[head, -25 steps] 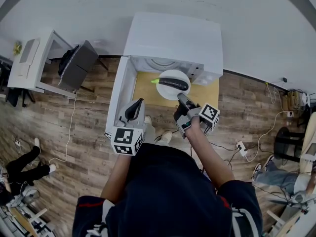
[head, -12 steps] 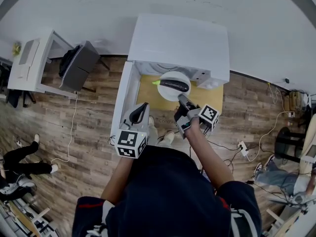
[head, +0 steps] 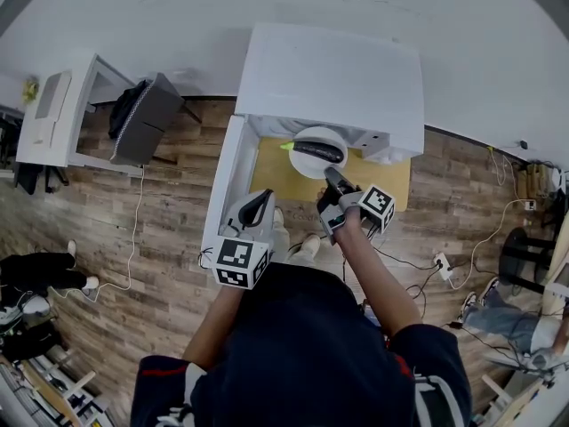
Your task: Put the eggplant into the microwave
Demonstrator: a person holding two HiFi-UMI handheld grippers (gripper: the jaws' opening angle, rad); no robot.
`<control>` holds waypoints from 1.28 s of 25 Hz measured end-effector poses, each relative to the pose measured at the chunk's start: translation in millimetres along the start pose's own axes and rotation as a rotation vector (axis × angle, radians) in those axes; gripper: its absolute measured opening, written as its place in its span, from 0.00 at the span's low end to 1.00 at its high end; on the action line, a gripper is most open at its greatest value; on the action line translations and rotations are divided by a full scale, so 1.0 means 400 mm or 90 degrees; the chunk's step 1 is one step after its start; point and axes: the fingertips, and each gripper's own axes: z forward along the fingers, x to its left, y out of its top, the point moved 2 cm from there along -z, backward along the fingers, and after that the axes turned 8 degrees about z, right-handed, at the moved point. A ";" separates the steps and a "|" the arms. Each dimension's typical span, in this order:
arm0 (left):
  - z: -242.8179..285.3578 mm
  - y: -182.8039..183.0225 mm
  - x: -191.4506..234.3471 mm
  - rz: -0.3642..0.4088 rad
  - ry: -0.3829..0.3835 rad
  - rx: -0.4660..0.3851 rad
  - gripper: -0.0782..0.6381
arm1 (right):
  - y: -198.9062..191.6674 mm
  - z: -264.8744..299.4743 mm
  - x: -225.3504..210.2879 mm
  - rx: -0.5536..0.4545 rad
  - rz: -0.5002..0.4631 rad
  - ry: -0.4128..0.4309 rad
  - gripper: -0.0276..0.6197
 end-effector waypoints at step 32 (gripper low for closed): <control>0.044 -0.058 0.044 0.022 -0.016 0.065 0.13 | 0.079 0.188 -0.086 -0.023 0.000 -0.001 0.08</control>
